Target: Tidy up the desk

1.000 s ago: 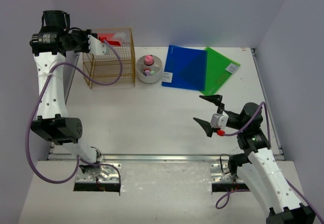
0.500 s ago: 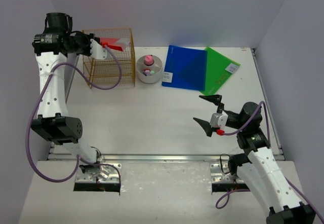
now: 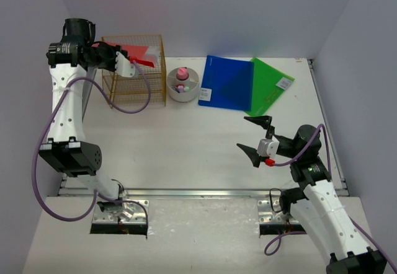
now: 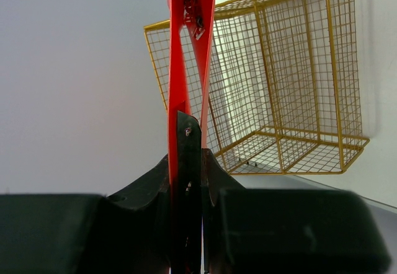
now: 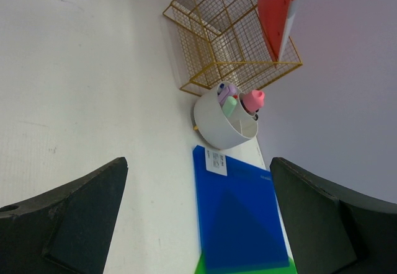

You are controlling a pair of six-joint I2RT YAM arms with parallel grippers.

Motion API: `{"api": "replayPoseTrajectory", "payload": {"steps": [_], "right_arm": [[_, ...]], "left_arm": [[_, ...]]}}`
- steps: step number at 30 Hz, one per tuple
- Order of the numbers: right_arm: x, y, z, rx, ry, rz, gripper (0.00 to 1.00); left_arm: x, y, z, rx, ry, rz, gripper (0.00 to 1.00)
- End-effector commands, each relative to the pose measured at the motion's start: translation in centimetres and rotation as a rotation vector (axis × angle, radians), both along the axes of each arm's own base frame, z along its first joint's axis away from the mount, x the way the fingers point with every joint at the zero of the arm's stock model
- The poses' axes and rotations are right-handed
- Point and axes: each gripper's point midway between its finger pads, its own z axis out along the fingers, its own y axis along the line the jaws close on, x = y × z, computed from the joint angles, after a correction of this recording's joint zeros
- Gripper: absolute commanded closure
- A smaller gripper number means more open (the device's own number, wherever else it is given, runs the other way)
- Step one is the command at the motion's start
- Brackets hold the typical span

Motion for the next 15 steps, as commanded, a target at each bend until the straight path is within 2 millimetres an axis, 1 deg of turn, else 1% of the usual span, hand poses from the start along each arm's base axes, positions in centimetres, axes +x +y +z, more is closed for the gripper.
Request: {"api": "replayPoseTrajectory", "payload": {"steps": [1,8,12,15], "right_arm": [[0.1,0.0,-0.1,-0.005,-0.006,-0.003,0.01],[-0.1,0.0,-0.3,-0.012,0.002,0.001,0.01],[-0.2,0.1,-0.3,-0.012,0.007,0.008,0.01],[-0.2,0.1,-0.3,-0.013,0.006,0.015,0.01]], "left_arm": [[-0.8,-3.0,2.7,-0.046,-0.096,-0.129,1.0],[-0.5,-4.0,2.7,-0.136,-0.057,-0.142,1.0],[0.2,-4.1,2.9,-0.183,-0.038,-0.116,1.0],[0.4,-3.9,2.8,-0.183,-0.035,-0.103,1.0]]}}
